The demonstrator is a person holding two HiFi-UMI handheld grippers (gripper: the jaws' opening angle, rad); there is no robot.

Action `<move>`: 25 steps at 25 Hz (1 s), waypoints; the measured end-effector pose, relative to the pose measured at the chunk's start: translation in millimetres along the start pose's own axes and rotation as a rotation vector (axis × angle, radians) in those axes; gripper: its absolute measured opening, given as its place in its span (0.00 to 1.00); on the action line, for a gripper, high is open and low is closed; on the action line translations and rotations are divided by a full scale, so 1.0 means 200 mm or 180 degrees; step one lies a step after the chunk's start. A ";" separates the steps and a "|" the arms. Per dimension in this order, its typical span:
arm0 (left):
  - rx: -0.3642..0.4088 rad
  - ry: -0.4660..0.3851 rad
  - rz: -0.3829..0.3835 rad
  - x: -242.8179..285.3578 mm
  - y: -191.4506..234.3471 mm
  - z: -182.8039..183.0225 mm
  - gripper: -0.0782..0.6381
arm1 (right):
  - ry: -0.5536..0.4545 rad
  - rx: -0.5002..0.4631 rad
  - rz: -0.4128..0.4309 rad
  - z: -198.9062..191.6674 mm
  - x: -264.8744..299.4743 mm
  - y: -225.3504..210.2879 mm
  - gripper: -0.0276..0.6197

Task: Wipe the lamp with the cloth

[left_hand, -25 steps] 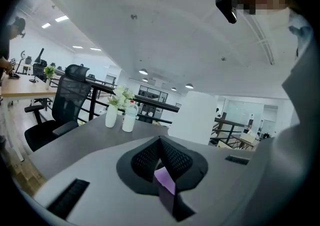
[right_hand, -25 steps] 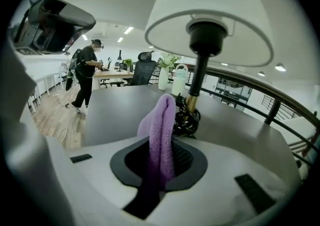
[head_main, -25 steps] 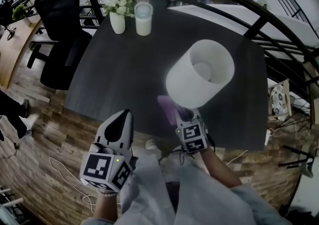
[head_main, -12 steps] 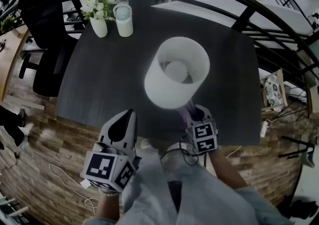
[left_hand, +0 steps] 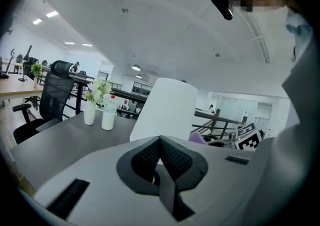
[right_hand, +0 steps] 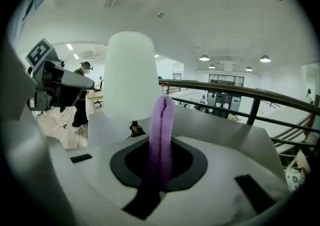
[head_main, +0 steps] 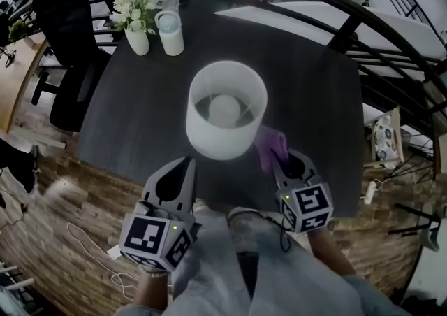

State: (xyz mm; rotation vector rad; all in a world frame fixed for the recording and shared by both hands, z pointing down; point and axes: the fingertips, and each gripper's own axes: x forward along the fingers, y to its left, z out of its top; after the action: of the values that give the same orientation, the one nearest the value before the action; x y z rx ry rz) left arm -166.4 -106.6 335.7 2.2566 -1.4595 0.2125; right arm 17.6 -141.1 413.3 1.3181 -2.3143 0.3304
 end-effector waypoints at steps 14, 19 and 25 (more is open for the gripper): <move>0.0119 -0.0077 0.0154 0.09 -0.21 0.03 0.13 | -0.0540 -0.0007 0.0388 0.35 -0.14 -0.04 0.12; 0.0115 -0.0019 0.0180 0.13 -0.25 0.02 0.13 | -0.0599 -0.0002 0.0494 0.37 -0.12 -0.03 0.12; 0.0107 -0.0067 0.0185 0.16 -0.29 0.02 0.13 | -0.0607 0.0012 0.0596 0.37 -0.11 -0.02 0.12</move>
State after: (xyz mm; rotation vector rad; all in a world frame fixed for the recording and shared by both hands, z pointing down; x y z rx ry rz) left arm -101.3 -114.1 326.9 2.2511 -1.5446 0.2335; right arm 11.4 -158.2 338.0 1.1817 -2.6058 0.2788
